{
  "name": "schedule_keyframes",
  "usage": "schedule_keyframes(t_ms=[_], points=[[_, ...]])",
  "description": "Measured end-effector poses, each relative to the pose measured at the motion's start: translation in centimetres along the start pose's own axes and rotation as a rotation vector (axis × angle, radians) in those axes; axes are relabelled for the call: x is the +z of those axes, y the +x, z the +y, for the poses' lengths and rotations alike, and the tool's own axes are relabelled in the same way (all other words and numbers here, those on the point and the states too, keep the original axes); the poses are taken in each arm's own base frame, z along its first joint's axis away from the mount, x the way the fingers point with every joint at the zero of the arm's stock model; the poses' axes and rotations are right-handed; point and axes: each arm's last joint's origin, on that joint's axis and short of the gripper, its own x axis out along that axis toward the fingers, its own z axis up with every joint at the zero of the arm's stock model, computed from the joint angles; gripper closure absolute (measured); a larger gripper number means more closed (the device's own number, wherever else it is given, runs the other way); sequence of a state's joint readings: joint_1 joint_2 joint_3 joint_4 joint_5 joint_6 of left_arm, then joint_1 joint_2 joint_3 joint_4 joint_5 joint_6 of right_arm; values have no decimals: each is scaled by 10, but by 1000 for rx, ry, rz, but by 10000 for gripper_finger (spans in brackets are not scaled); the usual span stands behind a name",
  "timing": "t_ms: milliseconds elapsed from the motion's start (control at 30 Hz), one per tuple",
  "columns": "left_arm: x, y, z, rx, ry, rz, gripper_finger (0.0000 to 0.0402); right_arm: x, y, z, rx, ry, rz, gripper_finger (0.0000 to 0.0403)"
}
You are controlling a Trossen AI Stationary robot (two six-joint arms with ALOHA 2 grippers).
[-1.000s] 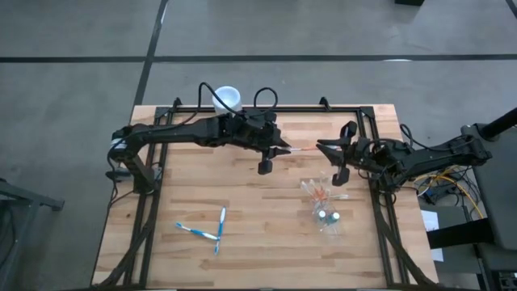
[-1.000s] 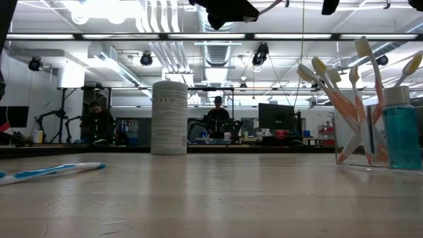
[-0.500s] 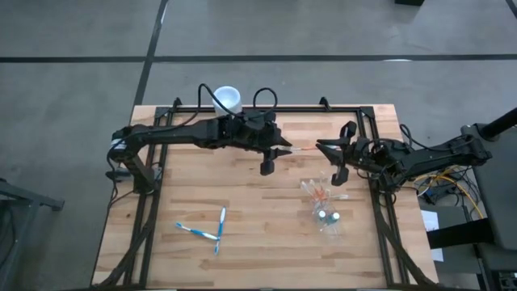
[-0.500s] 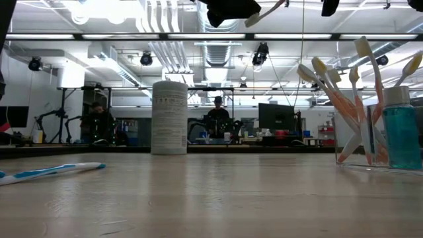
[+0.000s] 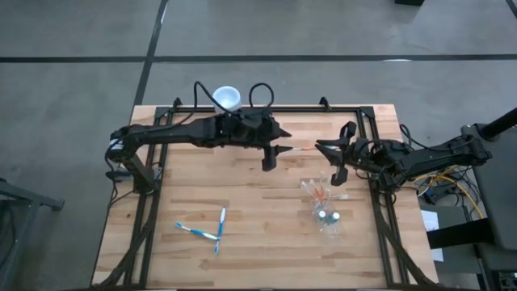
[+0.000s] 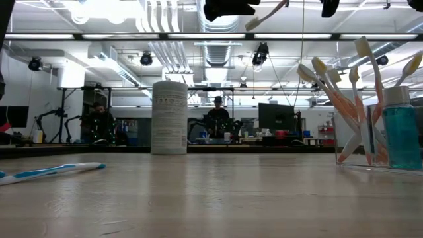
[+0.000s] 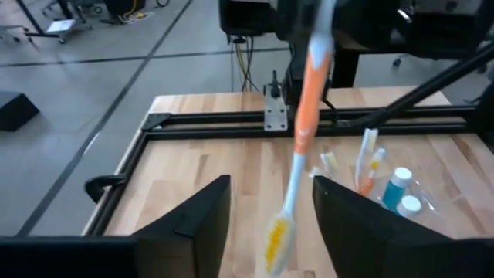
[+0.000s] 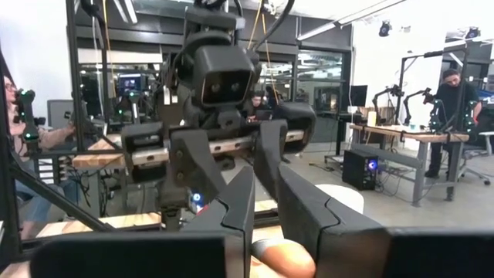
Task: Pick & Place toothbrushing station
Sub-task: Put the orange toothbrush into the top section of the transparent organizer
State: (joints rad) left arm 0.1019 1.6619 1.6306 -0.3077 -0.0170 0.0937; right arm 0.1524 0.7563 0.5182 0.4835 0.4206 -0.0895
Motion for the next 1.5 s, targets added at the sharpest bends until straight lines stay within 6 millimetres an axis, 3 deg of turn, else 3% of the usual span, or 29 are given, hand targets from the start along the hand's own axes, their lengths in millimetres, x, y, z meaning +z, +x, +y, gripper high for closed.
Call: schedule_keyframes(t_ms=[233, 400, 533, 733, 867, 967, 1067, 1200, 1300, 1400, 1500], points=[[5, -5, 1, 8, -1, 27, 162, -1, 0, 0, 1, -1, 8, 360], [13, -16, -3, -16, -46, 52, 150, -1, 0, 0, 1, 0, 7, 361], [27, -34, -6, -64, -77, 6, 154, 0, 0, 0, 0, -1, 1, 364], [44, -66, -12, -128, 20, -139, 161, 1, -1, 0, 0, 3, -9, 356], [43, -83, -17, -199, 61, -274, 159, 2, -1, 0, -1, -19, -19, 361], [27, -95, -19, -207, 34, -360, 159, 3, -1, -1, -2, -25, -30, 363], [-6, -96, -22, -203, -23, -520, 158, 3, -1, -1, -2, -23, -30, 356], [-68, -94, -24, -163, -169, -860, 158, 4, -1, -1, -2, -22, -32, 354], [-123, -91, -26, -108, -437, -1061, 158, 4, -1, -1, -2, -22, -32, 359], [-163, -75, -33, -8, -751, -954, 158, 4, -1, -1, -1, -19, -33, 361], [-178, -56, -42, 64, -917, -908, 158, 5, 0, 0, -1, -18, -35, 355]])
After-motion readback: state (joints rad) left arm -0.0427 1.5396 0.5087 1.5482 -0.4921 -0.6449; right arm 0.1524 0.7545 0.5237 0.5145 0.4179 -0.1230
